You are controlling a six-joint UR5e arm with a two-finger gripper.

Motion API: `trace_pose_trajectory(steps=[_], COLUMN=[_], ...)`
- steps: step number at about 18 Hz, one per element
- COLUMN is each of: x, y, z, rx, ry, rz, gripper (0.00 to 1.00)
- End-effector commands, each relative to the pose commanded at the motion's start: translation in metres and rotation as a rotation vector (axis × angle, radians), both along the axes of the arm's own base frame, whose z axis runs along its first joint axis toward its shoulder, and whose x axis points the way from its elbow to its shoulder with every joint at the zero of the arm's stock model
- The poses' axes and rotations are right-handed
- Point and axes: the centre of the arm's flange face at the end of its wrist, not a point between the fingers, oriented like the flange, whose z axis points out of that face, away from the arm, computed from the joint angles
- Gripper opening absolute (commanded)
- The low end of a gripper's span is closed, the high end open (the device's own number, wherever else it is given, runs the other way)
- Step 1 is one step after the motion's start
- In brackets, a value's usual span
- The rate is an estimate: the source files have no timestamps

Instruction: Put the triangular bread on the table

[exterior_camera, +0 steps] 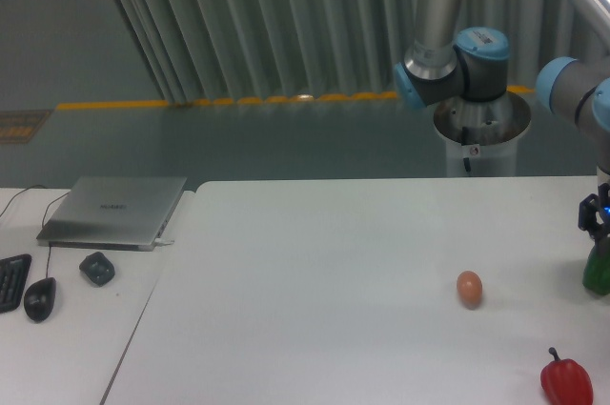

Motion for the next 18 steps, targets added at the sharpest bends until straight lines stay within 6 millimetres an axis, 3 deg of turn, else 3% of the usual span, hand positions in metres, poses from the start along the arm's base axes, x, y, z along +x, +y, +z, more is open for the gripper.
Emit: trace_pose_trajectory(steps=[9, 11, 14, 18], x=[-0.030, -0.037, -0.056, -0.083], y=[-0.017, -0.014, -0.024, -0.034], z=[0.007, 0.006, 0.004, 0.017], rx=[0.168, 0.214, 0.247, 0.326], ry=[0.032, 0.049, 0.065, 0.138], rz=[0.190, 0.320, 0.417, 0.571], gripper=[1.00, 1.00, 1.00, 1.00])
